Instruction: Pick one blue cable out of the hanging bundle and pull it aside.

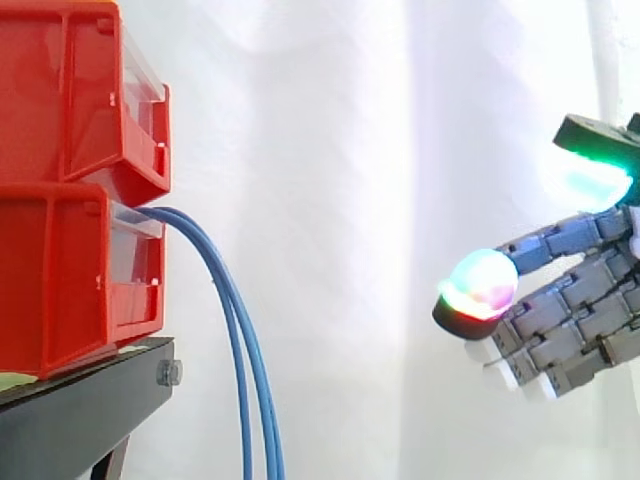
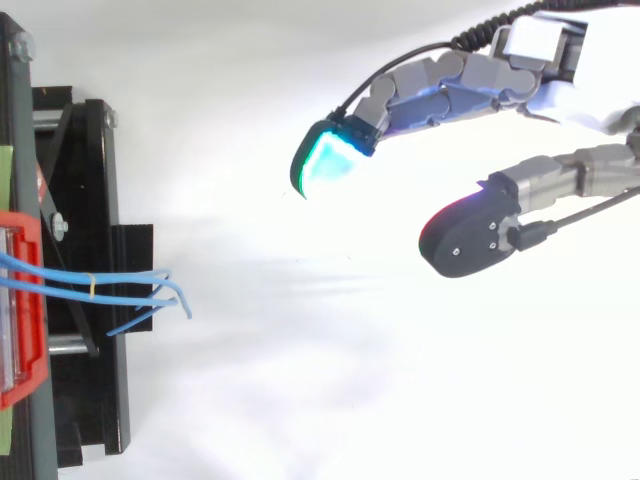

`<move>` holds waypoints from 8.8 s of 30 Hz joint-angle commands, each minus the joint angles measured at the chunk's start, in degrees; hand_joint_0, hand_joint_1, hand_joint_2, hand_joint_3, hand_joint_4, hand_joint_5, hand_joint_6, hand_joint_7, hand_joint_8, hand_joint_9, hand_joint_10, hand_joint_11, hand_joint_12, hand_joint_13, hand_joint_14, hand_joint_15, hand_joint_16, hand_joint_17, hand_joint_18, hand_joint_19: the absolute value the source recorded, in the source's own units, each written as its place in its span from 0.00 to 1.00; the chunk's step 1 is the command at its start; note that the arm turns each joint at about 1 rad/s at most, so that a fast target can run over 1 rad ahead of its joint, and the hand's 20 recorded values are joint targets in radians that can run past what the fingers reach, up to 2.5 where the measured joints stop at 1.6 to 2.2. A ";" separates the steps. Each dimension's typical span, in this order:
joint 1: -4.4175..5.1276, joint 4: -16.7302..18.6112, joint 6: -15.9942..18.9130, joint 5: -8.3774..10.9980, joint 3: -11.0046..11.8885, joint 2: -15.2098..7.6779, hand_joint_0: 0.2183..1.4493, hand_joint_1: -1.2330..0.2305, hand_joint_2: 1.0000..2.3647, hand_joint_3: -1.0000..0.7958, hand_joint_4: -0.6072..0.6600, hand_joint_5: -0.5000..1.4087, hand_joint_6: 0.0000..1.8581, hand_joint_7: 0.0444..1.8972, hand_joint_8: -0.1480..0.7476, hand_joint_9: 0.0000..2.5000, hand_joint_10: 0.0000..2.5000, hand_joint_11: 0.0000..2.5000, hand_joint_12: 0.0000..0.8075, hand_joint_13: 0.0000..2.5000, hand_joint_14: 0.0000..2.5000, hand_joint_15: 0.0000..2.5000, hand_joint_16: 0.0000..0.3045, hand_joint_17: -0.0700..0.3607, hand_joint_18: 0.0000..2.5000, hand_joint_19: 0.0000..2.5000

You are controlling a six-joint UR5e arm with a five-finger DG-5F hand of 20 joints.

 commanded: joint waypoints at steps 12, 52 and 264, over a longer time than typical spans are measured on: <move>0.02 3.21 -1.10 2.24 0.07 -4.32 0.27 0.45 0.00 0.30 0.70 0.16 0.27 0.35 0.48 0.24 0.00 0.04 0.36 0.17 0.00 0.04 0.14 0.39 0.14 0.10; 1.34 20.88 -5.93 6.90 6.57 -18.21 0.27 0.43 0.00 0.30 0.70 0.16 0.27 0.36 0.48 0.26 0.00 0.05 0.36 0.18 0.00 0.05 0.14 0.38 0.13 0.10; -1.48 -21.14 -2.42 -1.27 37.16 -18.47 0.29 0.46 0.01 0.43 0.54 0.20 0.49 0.46 0.52 0.40 0.01 0.20 0.37 0.33 0.01 0.16 0.14 0.39 0.29 0.21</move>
